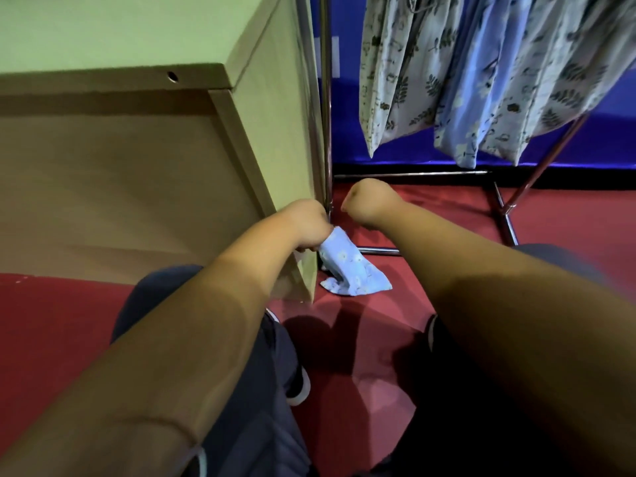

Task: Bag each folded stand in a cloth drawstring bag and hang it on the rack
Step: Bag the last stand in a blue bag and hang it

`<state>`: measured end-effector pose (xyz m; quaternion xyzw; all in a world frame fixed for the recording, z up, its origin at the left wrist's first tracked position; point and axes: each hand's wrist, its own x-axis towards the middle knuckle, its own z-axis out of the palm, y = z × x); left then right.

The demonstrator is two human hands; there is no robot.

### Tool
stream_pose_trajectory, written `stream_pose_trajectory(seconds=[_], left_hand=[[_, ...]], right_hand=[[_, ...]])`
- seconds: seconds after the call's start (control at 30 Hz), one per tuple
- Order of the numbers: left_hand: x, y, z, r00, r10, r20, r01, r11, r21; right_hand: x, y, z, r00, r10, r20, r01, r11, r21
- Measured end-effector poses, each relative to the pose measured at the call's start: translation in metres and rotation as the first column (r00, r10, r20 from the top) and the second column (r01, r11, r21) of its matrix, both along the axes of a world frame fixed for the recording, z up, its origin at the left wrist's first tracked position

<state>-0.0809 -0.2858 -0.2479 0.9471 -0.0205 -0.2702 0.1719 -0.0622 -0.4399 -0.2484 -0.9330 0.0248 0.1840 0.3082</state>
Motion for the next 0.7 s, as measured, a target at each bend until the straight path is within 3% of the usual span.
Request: stream_pose_trajectory(seconds=[0.1, 0.23, 0.3, 0.4, 0.57, 0.7], left_hand=[[-0.007, 0.012, 0.036, 0.995, 0.081, -0.059, -0.093, 0.970, -0.224], [-0.020, 0.024, 0.101, 0.989, 0.138, -0.060, -0.150, 0.875, -0.461], [-0.026, 0.030, 0.130, 0.990, 0.131, -0.058, -0.143, 0.858, -0.493], [-0.034, 0.036, 0.167, 0.995, 0.086, -0.055, -0.102, 0.849, -0.519], [-0.044, 0.047, 0.227, 0.999, 0.014, 0.036, 0.007, 0.846, -0.533], [-0.034, 0.062, 0.276, 0.969, 0.140, 0.203, 0.004, 0.815, -0.579]], right_hand=[[-0.002, 0.005, 0.031, 0.998, -0.008, 0.058, 0.006, 1.000, 0.030], [-0.002, 0.008, 0.090, 0.989, -0.131, 0.068, 0.106, 0.949, 0.296], [-0.003, 0.010, 0.121, 0.981, -0.183, 0.065, 0.139, 0.894, 0.427], [-0.005, 0.018, 0.165, 0.976, -0.156, 0.150, 0.061, 0.863, 0.502], [0.000, 0.033, 0.217, 0.958, -0.097, 0.269, -0.056, 0.860, 0.507], [0.009, 0.045, 0.249, 0.951, -0.067, 0.301, -0.101, 0.854, 0.511]])
